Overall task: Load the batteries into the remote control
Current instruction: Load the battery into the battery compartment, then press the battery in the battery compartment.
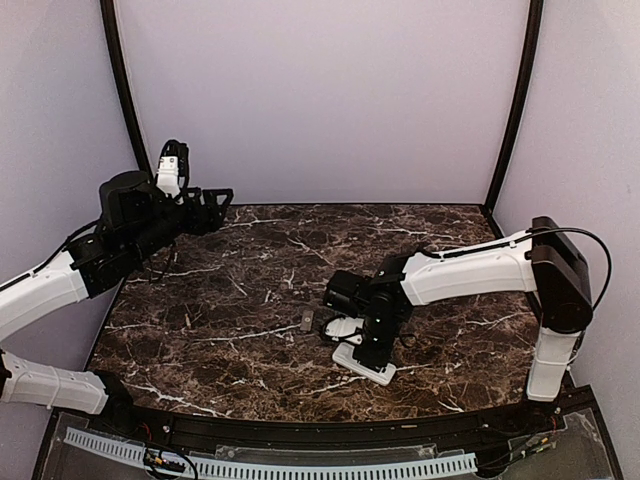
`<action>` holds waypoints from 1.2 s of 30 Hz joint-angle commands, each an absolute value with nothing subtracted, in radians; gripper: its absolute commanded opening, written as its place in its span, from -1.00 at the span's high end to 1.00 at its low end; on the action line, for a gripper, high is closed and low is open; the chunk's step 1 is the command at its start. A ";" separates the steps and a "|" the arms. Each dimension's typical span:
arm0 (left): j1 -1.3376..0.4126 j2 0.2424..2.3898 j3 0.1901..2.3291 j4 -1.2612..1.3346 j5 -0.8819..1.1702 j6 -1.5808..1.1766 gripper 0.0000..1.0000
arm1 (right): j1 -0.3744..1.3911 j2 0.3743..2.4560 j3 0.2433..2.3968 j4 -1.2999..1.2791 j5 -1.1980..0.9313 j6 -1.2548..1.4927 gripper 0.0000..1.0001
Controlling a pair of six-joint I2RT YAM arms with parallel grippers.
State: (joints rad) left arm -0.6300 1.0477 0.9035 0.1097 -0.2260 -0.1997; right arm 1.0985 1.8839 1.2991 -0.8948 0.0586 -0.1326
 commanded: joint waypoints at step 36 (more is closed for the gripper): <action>-0.614 1.023 0.886 0.102 -0.234 -0.170 -0.61 | 0.968 1.865 1.298 -0.936 -0.156 0.095 0.28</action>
State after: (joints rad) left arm -0.6235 1.0458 0.9005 0.1101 -0.2256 -0.1860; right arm 0.9768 1.8484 1.2991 -0.9554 -0.1463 0.0986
